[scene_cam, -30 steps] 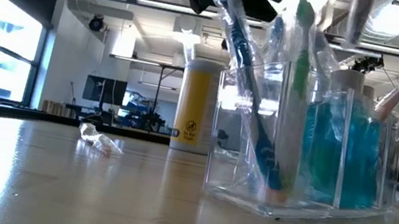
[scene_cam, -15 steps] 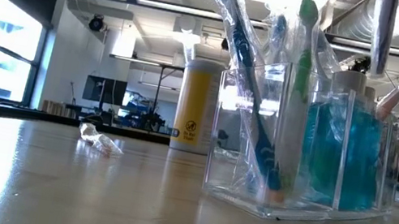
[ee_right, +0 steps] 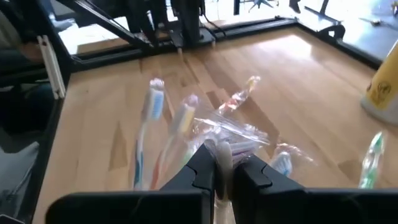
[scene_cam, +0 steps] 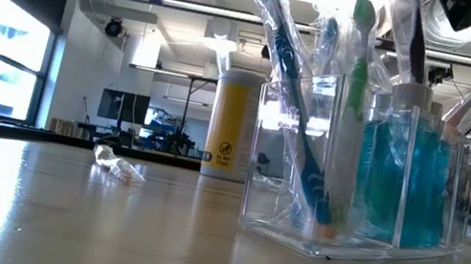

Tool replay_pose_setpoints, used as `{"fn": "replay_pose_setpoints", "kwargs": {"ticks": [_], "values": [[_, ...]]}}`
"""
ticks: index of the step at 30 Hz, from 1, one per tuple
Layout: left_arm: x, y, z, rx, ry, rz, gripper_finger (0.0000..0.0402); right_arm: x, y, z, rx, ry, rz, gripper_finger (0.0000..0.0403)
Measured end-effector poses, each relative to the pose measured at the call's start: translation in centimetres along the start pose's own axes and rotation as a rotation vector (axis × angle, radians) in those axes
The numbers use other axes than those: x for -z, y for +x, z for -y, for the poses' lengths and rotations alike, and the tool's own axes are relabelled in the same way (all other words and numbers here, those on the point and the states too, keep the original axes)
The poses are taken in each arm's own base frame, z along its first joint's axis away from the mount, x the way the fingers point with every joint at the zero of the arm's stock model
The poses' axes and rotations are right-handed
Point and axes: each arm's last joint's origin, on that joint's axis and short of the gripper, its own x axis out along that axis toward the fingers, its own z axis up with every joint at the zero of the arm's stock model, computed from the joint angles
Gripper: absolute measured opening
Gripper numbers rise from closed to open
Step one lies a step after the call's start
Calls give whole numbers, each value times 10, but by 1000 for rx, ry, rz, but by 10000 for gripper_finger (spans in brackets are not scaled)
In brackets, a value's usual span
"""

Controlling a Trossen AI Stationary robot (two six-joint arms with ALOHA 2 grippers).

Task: Pick & Place toothbrushing station
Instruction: Put the purple toothbrush in the transparent organizer

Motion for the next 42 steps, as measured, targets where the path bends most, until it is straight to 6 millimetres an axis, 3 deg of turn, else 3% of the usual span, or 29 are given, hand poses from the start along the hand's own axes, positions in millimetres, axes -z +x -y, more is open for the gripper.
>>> {"fn": "replay_pose_setpoints", "kwargs": {"ticks": [6, 12, 22, 31, 42], "values": [[10, -10, -7, -52, -72, -104, 165, 8, 6, -2, 25, 89, -16, 14], [20, -12, -4, -77, -63, -184, 165, 22, -2, 3, 120, 164, -49, 14], [27, -18, 8, -146, -14, -162, 165, 35, 3, 3, 175, 232, -73, 17], [27, -19, 8, -170, -8, -154, 165, 37, 5, 2, 145, 245, -129, 72], [26, -19, 6, -208, 6, -135, 165, 12, -14, 11, 80, 192, -89, 146]]}}
